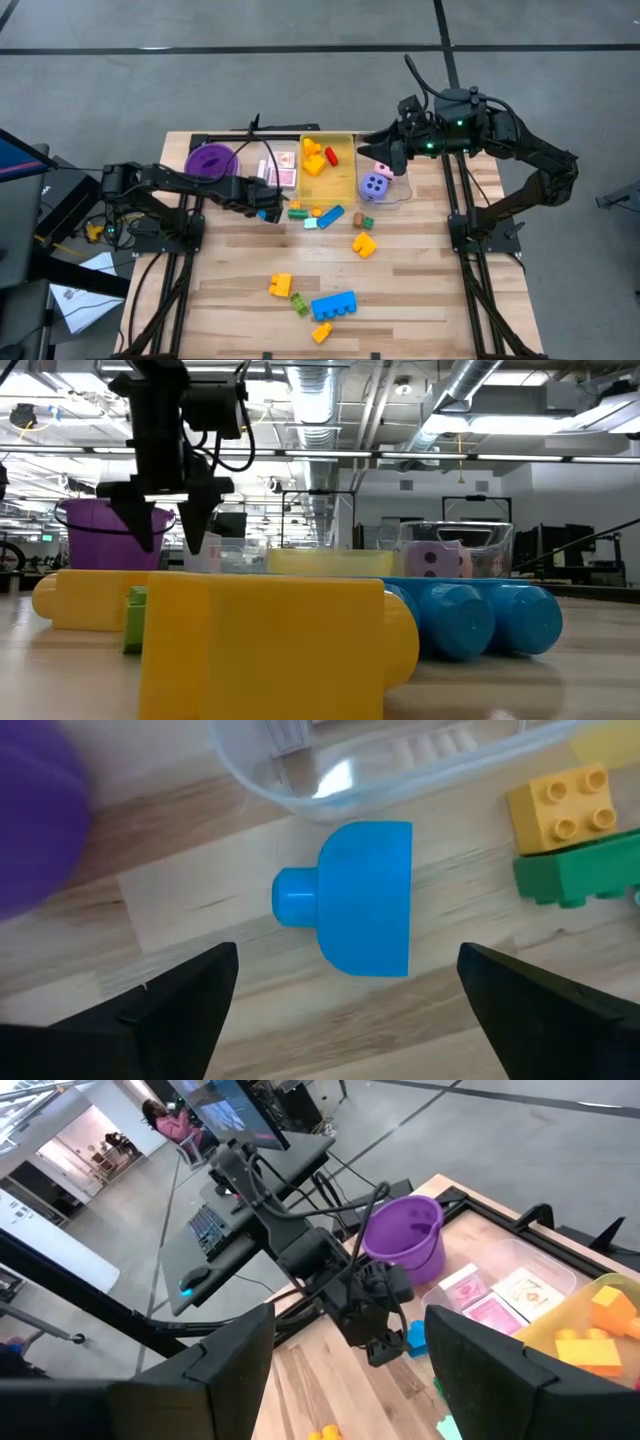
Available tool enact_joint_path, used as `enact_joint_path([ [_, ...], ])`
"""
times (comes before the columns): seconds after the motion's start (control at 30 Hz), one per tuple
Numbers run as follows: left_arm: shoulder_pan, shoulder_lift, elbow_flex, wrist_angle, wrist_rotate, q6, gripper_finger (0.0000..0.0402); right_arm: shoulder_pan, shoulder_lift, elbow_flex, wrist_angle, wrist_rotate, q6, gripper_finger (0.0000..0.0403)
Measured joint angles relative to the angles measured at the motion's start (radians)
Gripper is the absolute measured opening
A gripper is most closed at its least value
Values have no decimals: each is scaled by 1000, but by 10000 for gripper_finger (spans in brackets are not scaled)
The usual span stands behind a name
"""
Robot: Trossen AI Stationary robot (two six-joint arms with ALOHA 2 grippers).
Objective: Pick & Place Toys
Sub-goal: Put the blue gamepiece into the yellow bin
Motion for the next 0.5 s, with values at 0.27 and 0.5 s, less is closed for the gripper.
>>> enact_joint_path([
  [0.27,0,0,-7,29,0,0,374,0,0,0,-1,0,0,250],
  [0.5,0,-1,-7,32,0,3,374,0,0,0,-3,0,0,250],
])
